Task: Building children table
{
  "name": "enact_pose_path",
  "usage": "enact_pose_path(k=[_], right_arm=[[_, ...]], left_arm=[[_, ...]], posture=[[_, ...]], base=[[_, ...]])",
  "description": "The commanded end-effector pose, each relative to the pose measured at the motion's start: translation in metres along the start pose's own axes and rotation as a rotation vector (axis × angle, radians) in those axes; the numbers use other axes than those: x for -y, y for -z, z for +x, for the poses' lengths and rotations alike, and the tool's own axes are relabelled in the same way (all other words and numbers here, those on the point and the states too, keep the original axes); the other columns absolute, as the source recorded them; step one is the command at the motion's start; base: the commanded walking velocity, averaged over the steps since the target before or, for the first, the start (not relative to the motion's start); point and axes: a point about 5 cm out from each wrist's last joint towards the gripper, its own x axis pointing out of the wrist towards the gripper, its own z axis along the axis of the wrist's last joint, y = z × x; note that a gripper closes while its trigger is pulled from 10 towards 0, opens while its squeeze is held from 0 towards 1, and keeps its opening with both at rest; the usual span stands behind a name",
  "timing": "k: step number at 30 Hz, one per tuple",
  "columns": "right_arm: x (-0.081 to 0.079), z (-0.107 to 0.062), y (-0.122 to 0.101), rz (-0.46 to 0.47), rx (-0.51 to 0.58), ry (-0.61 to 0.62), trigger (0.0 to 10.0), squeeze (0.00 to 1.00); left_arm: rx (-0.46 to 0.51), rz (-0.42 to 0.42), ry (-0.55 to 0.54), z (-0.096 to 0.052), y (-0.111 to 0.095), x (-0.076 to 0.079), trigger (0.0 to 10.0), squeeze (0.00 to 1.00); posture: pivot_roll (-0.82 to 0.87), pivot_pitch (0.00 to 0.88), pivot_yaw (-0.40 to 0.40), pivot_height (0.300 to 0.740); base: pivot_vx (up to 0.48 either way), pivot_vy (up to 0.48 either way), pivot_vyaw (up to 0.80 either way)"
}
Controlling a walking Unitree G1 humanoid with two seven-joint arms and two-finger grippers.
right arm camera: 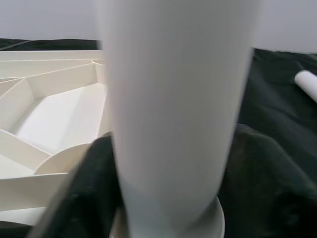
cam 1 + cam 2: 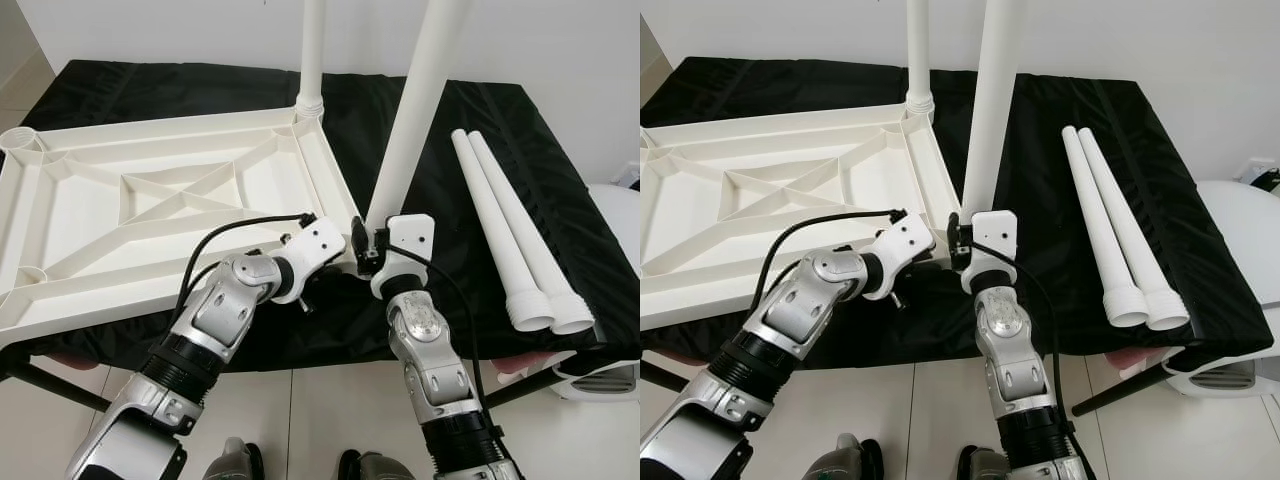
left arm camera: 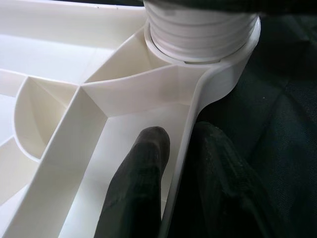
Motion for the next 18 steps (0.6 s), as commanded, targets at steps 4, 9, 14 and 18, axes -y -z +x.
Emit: enact_pose_path(k=[4,9,14,18], right_arm=[[-0.012,-0.007,0.009,0.092,-0.045,-0.010,10.0,1.00],[-0.007,-0.006,0.008,0.087,-0.032,-0.013,10.0,1.00],[0.019,0.002,0.002,0.072,0.016,-0.112,10.0,1.00],[0.027,0.004,0.000,0.070,0.026,-0.169,10.0,0.00]], left_arm=[[-0.020,-0.001,-0.035,-0.002,0.005,-0.001,10.0,0.00],[-0.020,-0.001,-0.036,-0.002,0.005,-0.001,10.0,0.00],[-0.019,0.003,-0.036,-0.002,0.005,-0.002,10.0,0.00],[-0.018,0.003,-0.036,-0.002,0.005,-0.002,10.0,0.00]], posture=[[-0.05,0.108,-0.015,0.740],[-0.06,0.105,-0.017,0.740],[-0.06,0.098,-0.019,0.740],[-0.06,0.095,-0.020,0.740]], base=[[0.000,0.000,0.00],[0.000,0.000,0.00],[0.000,0.000,0.00],[0.000,0.000,0.00]])
